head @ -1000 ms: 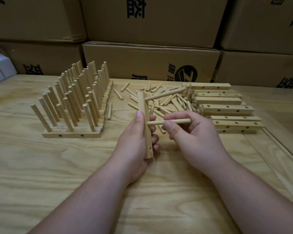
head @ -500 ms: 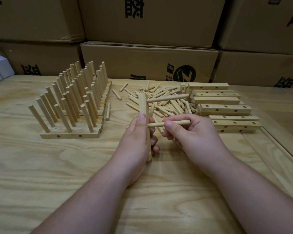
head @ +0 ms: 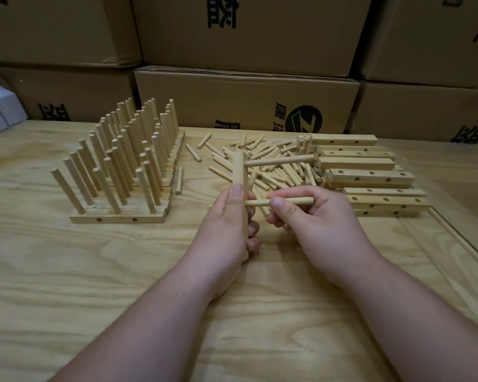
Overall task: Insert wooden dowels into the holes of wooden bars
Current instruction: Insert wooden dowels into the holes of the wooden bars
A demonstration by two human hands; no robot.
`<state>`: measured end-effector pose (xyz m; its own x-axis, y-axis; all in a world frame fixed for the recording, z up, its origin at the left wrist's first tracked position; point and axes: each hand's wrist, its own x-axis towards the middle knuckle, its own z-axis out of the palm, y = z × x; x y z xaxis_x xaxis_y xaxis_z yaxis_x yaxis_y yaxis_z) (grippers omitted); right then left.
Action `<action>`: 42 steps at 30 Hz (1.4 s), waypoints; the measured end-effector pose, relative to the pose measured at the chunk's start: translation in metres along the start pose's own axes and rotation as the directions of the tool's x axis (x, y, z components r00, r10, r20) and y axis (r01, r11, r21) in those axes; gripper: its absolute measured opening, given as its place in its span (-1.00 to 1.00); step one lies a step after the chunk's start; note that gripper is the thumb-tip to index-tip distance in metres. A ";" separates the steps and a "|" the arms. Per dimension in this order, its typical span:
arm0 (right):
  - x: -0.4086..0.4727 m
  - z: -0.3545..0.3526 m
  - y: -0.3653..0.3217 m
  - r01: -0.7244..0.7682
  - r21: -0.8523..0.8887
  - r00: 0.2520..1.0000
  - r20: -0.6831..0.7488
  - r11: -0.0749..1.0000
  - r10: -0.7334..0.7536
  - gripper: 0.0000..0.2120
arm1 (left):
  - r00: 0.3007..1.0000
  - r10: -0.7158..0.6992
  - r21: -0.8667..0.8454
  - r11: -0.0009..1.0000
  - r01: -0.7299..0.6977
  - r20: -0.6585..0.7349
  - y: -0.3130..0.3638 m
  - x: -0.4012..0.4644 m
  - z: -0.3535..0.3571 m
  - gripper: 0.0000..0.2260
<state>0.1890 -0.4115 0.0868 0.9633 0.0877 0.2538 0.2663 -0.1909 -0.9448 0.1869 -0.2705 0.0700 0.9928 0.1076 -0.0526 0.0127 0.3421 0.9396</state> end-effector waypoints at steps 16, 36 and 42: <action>0.002 0.007 0.000 -0.140 0.335 0.987 -0.027 0.932 0.159 -0.35 | 0.977 -0.186 -0.271 0.940 0.209 0.109 0.010 0.001 -0.004 -0.61; 0.005 -0.002 -0.006 -0.020 0.322 0.984 -0.160 0.947 0.075 -0.86 | 0.976 -0.215 -0.326 0.922 0.210 0.022 0.007 0.007 -0.006 -0.56; 0.000 0.003 -0.004 0.060 0.231 0.995 -0.092 0.971 -0.040 -0.89 | 0.967 -0.248 -0.406 0.891 0.202 -0.063 0.010 0.010 -0.007 -0.60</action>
<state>0.1874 -0.4082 0.0898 0.9509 0.0046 0.3094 0.3088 0.0461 -0.9500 0.1960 -0.2596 0.0761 0.9492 0.0782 -0.3047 0.1632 0.7057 0.6895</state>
